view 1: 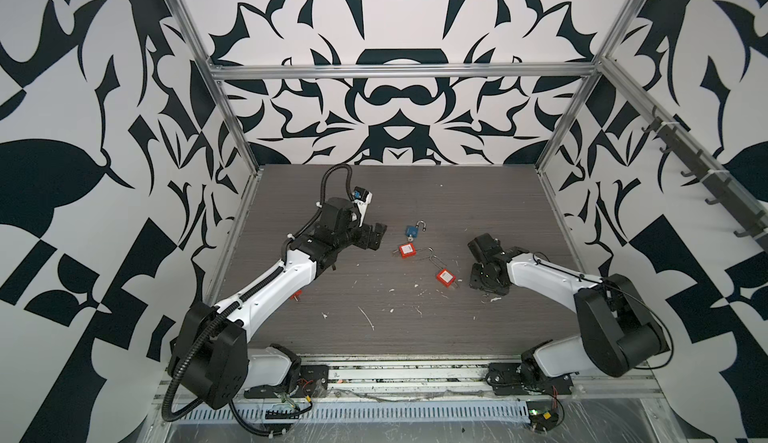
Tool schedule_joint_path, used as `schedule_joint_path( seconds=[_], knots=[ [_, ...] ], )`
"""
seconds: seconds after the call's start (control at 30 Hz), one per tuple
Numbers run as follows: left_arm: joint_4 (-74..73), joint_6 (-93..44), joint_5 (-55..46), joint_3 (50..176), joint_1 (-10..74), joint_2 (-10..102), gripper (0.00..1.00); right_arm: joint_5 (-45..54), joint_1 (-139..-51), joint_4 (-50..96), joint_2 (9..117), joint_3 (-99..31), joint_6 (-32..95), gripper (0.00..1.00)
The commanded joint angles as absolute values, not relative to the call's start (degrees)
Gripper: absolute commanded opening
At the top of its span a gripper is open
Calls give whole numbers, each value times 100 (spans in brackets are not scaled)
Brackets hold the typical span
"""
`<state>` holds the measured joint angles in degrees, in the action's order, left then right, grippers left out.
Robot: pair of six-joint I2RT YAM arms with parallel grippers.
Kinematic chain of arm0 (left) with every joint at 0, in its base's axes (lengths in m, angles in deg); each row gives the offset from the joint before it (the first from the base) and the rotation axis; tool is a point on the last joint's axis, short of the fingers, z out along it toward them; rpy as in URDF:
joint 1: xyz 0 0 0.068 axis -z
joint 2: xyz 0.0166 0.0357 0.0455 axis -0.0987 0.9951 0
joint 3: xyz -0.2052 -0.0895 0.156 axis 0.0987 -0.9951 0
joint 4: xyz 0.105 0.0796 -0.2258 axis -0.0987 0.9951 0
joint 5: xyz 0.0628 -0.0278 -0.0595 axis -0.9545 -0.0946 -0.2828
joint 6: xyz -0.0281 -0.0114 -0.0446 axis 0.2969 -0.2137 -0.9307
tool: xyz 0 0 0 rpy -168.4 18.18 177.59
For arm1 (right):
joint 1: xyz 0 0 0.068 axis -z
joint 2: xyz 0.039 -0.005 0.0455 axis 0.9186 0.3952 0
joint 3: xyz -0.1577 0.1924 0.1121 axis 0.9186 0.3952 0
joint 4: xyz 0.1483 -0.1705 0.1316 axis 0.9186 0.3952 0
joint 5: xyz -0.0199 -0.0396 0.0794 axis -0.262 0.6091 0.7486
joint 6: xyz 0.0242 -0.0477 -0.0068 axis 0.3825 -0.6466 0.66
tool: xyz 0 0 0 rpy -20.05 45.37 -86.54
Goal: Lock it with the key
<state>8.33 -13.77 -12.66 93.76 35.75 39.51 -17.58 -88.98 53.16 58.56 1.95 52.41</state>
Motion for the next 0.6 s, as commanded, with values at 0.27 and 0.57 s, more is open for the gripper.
schedule_joint_path(
  seconds=[0.27,0.57],
  knots=[
    [932,-1299,-1262,9573,3606,3929,97,-1790,-8843,5215,6031,130,5020,53],
    [956,-1260,-1163,9646,3602,3972,97,-1609,-8804,5059,5949,286,5046,45]
  ],
)
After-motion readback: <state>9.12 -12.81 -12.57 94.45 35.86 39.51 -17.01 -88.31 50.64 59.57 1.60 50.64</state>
